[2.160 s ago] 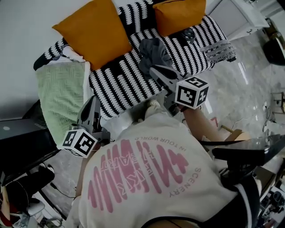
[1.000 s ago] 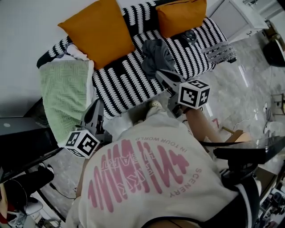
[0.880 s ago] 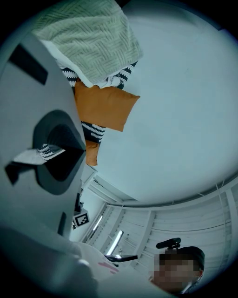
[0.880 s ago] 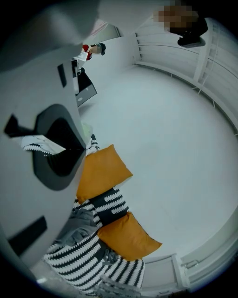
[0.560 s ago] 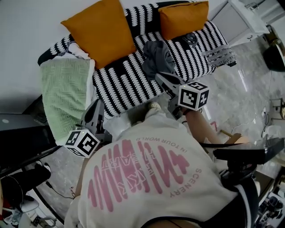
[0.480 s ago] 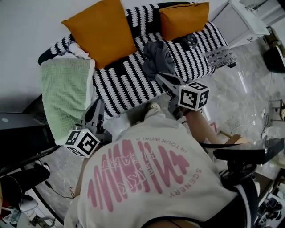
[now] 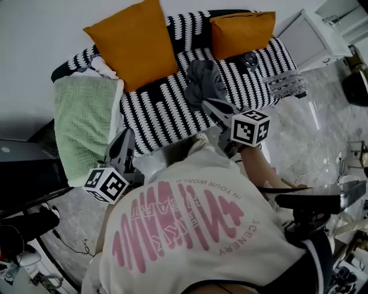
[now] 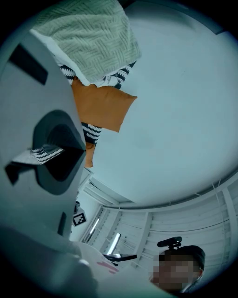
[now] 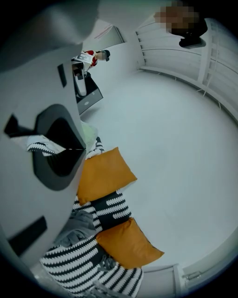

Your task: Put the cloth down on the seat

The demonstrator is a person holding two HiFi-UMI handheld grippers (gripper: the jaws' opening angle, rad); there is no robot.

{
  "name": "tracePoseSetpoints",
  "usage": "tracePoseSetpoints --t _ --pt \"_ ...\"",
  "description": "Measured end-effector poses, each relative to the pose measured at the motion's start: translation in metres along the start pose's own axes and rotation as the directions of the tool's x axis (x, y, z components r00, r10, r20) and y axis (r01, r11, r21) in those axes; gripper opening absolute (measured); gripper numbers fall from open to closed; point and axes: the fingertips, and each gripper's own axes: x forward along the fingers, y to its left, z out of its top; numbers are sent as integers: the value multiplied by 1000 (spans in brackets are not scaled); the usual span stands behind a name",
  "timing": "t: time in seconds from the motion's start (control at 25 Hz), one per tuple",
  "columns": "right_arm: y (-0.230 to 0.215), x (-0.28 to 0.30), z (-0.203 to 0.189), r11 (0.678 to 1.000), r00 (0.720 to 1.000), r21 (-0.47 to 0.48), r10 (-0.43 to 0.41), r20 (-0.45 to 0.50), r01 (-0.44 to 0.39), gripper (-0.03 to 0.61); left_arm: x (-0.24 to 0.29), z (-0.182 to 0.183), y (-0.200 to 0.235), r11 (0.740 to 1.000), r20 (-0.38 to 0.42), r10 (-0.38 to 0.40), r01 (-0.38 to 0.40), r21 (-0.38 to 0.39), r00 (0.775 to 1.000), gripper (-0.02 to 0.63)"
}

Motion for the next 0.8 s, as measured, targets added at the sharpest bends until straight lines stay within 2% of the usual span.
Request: tracePoseSetpoints --t 0.44,0.8 --pt "-40 26 43 994 992 22 108 -62 -106 12 52 33 -10 996 77 92 -91 -11 993 9" --pt "-53 31 51 992 988 5 128 -87 -128 12 72 31 -21 997 77 79 -79 -3 994 9"
